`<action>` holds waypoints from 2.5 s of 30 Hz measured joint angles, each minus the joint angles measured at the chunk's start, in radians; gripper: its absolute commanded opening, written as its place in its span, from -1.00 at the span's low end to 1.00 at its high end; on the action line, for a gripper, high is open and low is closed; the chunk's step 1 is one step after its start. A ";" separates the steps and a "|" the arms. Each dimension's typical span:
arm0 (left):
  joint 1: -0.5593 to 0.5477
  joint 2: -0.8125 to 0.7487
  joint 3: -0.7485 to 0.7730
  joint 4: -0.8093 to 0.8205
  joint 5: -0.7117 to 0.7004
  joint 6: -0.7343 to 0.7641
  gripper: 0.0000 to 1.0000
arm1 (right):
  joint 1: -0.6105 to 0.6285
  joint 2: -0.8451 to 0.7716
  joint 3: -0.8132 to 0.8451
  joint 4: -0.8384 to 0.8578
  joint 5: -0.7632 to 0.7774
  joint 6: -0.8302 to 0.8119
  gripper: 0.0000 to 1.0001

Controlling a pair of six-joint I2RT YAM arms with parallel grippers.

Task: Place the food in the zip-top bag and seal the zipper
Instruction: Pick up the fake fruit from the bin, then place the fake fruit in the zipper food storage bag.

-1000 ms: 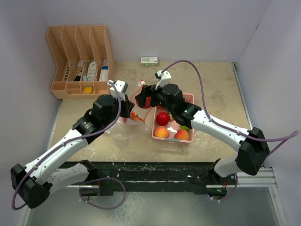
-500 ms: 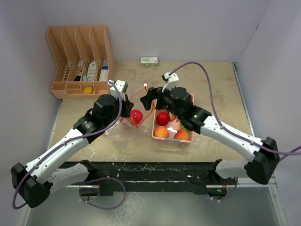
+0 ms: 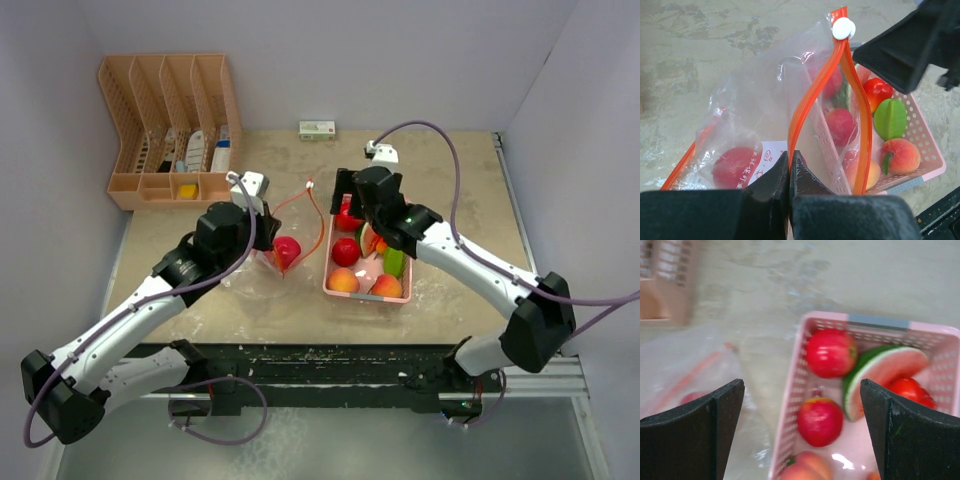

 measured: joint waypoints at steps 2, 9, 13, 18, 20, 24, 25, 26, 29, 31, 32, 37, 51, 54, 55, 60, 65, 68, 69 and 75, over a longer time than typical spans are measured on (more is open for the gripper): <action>0.000 -0.017 0.000 -0.009 -0.008 0.003 -1.00 | -0.050 0.032 -0.012 -0.029 -0.004 0.012 0.99; 0.000 -0.050 0.000 -0.019 -0.026 0.008 -1.00 | -0.122 0.193 0.032 -0.048 -0.044 -0.013 0.99; 0.000 -0.050 0.000 -0.024 -0.026 0.011 -1.00 | -0.118 0.280 0.048 -0.047 -0.073 -0.047 0.99; 0.000 -0.050 0.000 -0.024 -0.026 0.018 -1.00 | -0.122 0.352 0.073 -0.048 -0.082 -0.066 0.99; 0.000 -0.050 0.000 -0.024 -0.026 0.023 -1.00 | -0.125 0.374 0.079 -0.047 -0.084 -0.071 0.99; 0.000 -0.050 0.000 -0.024 -0.026 0.025 -1.00 | -0.132 0.420 0.093 -0.044 -0.088 -0.089 0.99; 0.000 -0.050 0.000 -0.024 -0.026 0.025 -1.00 | -0.135 0.436 0.101 -0.040 -0.088 -0.095 1.00; 0.000 -0.050 0.000 -0.024 -0.026 0.025 -1.00 | -0.139 0.447 0.106 -0.036 -0.088 -0.100 1.00; 0.000 -0.050 0.000 -0.024 -0.026 0.026 -1.00 | -0.148 0.477 0.111 -0.017 -0.092 -0.116 1.00; 0.000 -0.050 0.000 -0.024 -0.026 0.026 -1.00 | -0.153 0.492 0.112 -0.004 -0.097 -0.124 0.98; 0.000 -0.050 0.000 -0.024 -0.026 0.026 -1.00 | -0.155 0.499 0.113 0.000 -0.097 -0.128 0.95; 0.000 -0.050 0.000 -0.024 -0.029 0.026 -1.00 | -0.161 0.531 0.113 0.012 -0.100 -0.141 0.75; 0.000 -0.050 0.000 -0.024 -0.033 0.026 -1.00 | -0.159 0.288 0.075 -0.017 -0.114 -0.135 0.41; 0.000 -0.050 0.000 -0.024 -0.033 0.026 -1.00 | -0.159 0.139 0.026 -0.013 -0.169 -0.141 0.37; 0.000 -0.050 0.000 -0.024 -0.033 0.026 -1.00 | -0.160 0.089 0.005 -0.005 -0.196 -0.144 0.35; 0.000 -0.050 0.000 -0.024 -0.040 0.026 -1.00 | -0.154 -0.169 -0.145 0.068 -0.379 -0.162 0.30; 0.000 -0.047 0.000 -0.024 -0.045 0.025 -1.00 | -0.060 -0.323 -0.203 0.135 -0.482 -0.180 0.31; 0.000 -0.035 0.000 -0.024 -0.045 0.024 -1.00 | 0.060 -0.335 -0.203 0.188 -0.503 -0.194 0.31; 0.000 -0.031 0.000 -0.024 -0.045 0.024 -1.00 | 0.093 -0.328 -0.203 0.205 -0.520 -0.195 0.31; 0.000 -0.025 0.000 -0.024 -0.043 0.016 -1.00 | 0.141 -0.209 -0.203 0.321 -0.554 -0.185 0.34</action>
